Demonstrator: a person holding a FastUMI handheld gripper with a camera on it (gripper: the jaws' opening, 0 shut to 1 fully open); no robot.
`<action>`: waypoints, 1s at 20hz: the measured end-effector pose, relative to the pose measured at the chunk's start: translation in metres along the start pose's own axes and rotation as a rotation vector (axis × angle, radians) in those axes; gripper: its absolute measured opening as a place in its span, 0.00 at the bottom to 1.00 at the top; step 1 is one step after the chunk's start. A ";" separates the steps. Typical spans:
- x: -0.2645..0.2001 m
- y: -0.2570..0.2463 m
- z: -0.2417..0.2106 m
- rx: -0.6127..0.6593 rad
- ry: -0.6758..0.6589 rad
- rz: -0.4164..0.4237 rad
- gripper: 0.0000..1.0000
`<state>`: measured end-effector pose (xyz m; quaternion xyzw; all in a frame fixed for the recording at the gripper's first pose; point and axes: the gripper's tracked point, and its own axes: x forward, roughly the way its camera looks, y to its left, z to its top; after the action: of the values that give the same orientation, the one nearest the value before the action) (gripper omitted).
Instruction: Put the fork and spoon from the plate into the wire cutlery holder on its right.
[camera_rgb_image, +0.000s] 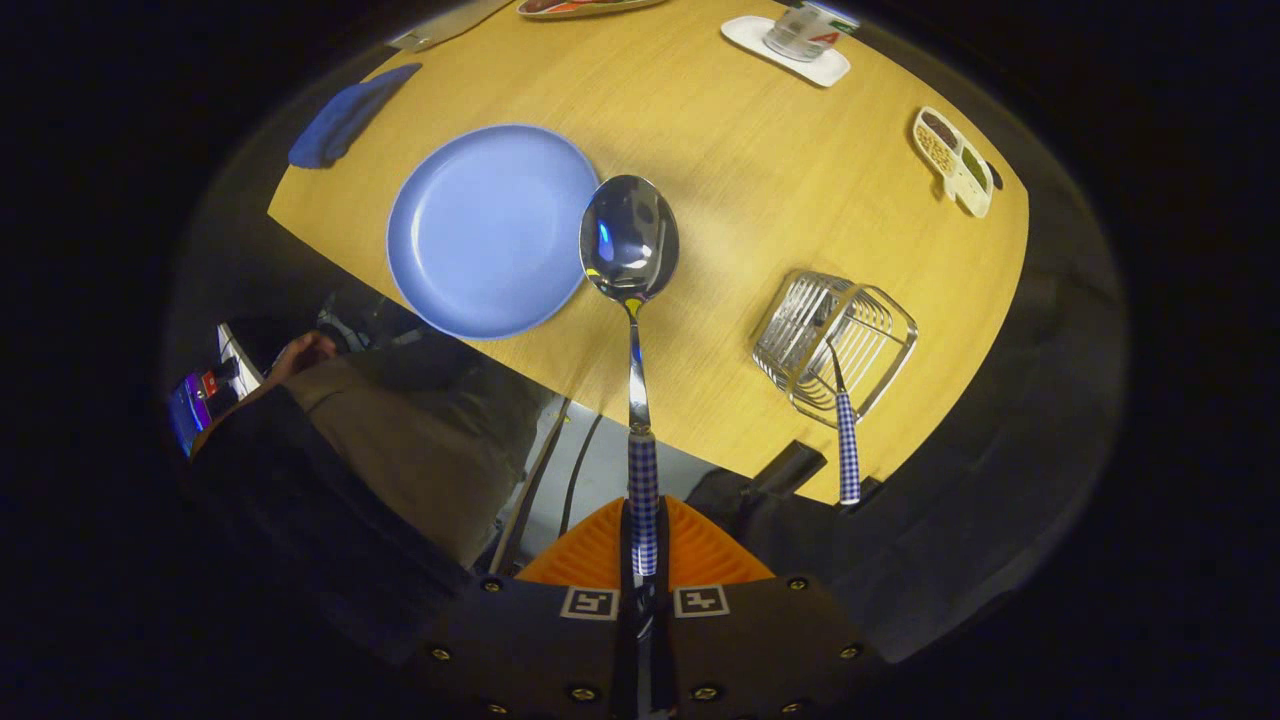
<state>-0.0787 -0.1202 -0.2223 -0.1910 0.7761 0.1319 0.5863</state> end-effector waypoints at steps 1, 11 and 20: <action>-0.001 -0.006 -0.008 0.018 0.012 -0.001 0.06; -0.010 -0.043 -0.053 0.168 0.087 0.086 0.06; -0.001 -0.076 -0.045 0.211 0.254 0.132 0.05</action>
<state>-0.0836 -0.2070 -0.2074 -0.0920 0.8644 0.0625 0.4903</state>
